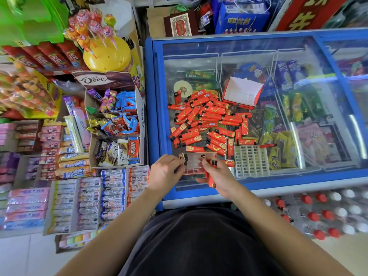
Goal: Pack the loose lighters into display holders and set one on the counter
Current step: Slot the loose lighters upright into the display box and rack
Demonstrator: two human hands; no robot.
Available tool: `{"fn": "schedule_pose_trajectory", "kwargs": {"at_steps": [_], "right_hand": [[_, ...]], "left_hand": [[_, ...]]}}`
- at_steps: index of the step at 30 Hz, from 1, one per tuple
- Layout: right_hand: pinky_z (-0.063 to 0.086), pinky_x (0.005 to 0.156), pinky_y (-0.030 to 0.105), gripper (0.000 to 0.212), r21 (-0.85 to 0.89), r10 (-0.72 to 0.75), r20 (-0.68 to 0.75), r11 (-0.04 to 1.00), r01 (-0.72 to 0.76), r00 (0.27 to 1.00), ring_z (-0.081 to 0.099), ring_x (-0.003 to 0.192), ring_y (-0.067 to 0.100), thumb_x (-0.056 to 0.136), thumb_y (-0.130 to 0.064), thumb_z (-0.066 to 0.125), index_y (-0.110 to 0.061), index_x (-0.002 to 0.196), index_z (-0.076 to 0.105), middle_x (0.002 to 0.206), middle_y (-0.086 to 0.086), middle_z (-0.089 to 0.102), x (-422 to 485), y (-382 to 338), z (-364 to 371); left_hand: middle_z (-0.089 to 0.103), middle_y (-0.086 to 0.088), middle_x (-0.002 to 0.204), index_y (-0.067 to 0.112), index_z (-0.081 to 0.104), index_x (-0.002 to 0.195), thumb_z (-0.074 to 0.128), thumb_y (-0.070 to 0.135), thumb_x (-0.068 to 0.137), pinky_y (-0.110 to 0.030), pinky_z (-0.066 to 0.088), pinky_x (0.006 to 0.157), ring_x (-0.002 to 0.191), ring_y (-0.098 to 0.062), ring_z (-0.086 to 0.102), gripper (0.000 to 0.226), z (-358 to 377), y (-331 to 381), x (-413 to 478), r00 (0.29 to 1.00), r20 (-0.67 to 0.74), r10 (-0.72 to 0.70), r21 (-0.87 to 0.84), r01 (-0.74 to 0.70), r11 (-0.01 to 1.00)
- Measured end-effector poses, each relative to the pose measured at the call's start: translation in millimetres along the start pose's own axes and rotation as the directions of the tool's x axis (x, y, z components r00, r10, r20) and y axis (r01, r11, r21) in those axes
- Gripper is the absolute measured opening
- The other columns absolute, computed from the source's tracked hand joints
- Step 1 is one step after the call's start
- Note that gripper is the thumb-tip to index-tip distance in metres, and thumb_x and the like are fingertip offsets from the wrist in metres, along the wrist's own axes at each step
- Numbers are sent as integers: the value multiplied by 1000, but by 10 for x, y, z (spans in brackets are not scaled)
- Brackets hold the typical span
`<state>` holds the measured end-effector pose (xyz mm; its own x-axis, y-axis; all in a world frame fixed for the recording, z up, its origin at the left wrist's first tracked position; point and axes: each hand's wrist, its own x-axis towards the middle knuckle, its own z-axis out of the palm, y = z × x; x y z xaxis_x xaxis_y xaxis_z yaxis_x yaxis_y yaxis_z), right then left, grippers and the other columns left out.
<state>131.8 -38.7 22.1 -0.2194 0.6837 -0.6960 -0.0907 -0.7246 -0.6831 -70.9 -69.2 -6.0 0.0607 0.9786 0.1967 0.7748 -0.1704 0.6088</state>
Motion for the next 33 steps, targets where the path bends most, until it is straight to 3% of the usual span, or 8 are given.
{"fn": "schedule_pose_trajectory", "kwargs": {"at_steps": [3,7,10,15,20,23,28,33], "right_hand": [[63,72,44,28,15,-2,-4,1000,2,1000,66,110,27,98,-9,60,-3,125,58,120,15,67,-6,11,-18],[63,68,46,30,-133,-47,-124,991,31,991,73,84,33,85,-9,79,-6,110,63,109,25,68,-30,19,-14],[63,63,42,24,-224,-119,-151,971,84,981,76,77,34,80,-8,83,-8,97,67,101,22,72,-57,11,-2],[45,49,22,23,-418,-238,-80,889,184,968,54,50,6,72,-15,90,-12,87,73,62,-13,63,-88,-11,38],[42,54,14,21,-514,-256,28,825,233,966,50,53,0,72,-7,89,-13,82,71,65,-4,60,-86,-41,96],[45,59,13,20,-564,-266,60,786,252,962,53,57,-1,73,-4,87,-6,85,71,74,6,64,-90,-55,126],[46,61,14,28,-562,-195,128,794,233,972,54,61,-1,79,-8,83,-12,102,68,77,-5,61,-87,-70,134],[46,64,26,32,-558,-79,142,817,145,987,56,72,12,100,-12,55,-22,130,58,96,1,56,-51,-68,54]], "left_hand": [[75,0,83,12,81,89,85,6,77,-34,58,57,72,-21,67,14,-14,-26,25,1000,7,20,17,-20,1000],[67,1,83,13,81,89,85,8,79,-38,56,53,74,-20,64,12,6,-45,72,998,59,-8,26,7,1000],[66,4,86,17,79,104,83,13,81,-38,59,58,73,-15,64,24,-30,-4,75,995,78,-62,-20,63,998],[66,9,93,22,74,122,72,23,87,-23,57,70,76,-10,65,35,-124,184,101,970,236,-65,-333,144,932],[75,6,94,17,80,105,80,15,86,-21,57,77,84,-11,71,20,-158,248,150,938,330,-109,-420,250,872],[74,7,90,18,81,99,84,16,83,-28,60,77,81,-13,72,17,-184,224,132,929,358,-96,-432,256,865],[74,7,89,17,80,100,82,14,85,-25,60,77,80,-9,72,16,-223,133,87,935,321,-154,-423,286,860],[77,5,88,12,79,101,82,15,85,-28,62,78,81,-8,74,17,-263,-28,-48,918,266,-293,-391,381,838]]}}
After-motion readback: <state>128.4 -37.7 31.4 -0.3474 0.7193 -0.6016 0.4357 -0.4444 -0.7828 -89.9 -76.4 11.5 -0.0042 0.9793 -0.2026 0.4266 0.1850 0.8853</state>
